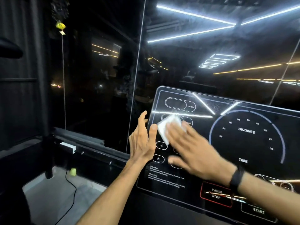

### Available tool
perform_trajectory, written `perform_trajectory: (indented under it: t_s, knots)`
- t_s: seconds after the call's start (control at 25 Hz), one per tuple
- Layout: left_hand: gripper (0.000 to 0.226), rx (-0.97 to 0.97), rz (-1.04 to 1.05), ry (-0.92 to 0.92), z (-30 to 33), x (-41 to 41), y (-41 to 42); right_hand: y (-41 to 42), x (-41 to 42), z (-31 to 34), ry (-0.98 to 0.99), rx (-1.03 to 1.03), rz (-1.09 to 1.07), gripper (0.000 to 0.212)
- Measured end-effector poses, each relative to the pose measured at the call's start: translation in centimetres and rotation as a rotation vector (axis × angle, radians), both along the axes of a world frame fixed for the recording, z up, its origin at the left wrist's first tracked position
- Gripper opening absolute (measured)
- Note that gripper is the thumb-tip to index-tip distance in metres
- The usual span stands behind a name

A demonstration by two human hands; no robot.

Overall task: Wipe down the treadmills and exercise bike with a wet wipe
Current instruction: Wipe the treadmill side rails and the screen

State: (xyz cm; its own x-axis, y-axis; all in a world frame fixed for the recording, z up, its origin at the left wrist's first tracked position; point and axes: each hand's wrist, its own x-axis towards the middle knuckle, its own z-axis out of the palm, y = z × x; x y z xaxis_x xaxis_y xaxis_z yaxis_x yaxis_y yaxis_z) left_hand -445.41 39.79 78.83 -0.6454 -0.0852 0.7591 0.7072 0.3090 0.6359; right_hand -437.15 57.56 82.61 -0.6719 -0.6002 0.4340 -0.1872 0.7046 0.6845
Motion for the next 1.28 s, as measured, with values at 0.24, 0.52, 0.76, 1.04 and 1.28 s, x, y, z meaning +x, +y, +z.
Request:
perform_trajectory:
  t_s: [0.24,0.52,0.76,1.04,1.28]
  knots:
    - [0.072,0.044,-0.027,-0.035,-0.2,-0.5,0.3,0.8,0.6,0.1,-0.043,0.118,0.088,0.065]
    - [0.072,0.105,-0.013,-0.026,-0.5,-0.9,0.2,-1.5,-7.2,9.0,0.129,-0.006,-0.035,0.075]
    - [0.071,0.153,-0.013,-0.060,0.1,-0.3,0.1,-2.5,-6.9,6.5,0.096,-0.048,0.012,0.073]
    - [0.078,0.361,0.003,-0.249,-3.2,0.3,-2.0,-4.4,-1.4,-2.8,-0.132,-0.015,0.069,0.076]
    - [0.065,0.279,0.066,-0.174,-3.3,2.4,-2.9,-4.9,2.3,-9.0,-0.179,0.021,0.090,0.070]
